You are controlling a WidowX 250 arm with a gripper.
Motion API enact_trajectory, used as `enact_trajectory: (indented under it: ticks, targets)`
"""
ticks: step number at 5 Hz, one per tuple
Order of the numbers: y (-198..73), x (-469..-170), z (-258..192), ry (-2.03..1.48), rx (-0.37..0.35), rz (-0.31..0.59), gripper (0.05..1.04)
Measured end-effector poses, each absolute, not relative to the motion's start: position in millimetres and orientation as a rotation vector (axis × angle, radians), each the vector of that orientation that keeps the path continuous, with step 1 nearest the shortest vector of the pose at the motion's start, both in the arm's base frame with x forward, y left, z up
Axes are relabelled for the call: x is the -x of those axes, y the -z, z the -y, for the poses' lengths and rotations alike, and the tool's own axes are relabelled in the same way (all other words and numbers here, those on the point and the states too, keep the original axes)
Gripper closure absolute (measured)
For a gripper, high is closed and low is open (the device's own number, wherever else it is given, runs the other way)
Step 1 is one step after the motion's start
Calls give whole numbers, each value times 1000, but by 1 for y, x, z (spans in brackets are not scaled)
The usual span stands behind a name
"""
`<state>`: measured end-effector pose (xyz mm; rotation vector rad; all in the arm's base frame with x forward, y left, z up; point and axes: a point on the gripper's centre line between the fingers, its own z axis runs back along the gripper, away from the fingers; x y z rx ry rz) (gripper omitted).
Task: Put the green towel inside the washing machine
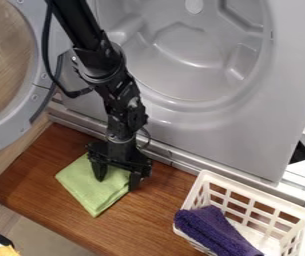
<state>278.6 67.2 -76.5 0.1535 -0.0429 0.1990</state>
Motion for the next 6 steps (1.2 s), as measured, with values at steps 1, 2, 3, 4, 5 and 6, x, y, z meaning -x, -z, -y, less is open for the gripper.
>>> enact_trajectory:
  ticks: [1, 2, 3, 4, 5, 6]
  targets:
    - [79, -286, -72, -204, -159, 52, 396]
    - [80, -291, -74, -242, -167, 63, 662]
    - [82, -288, -74, -250, -172, 68, 864]
    - [82, -279, -71, -246, -172, 100, 960]
    - [82, -264, -65, -219, -158, 115, 981]
    - [82, -253, -60, -204, -162, 106, 982]
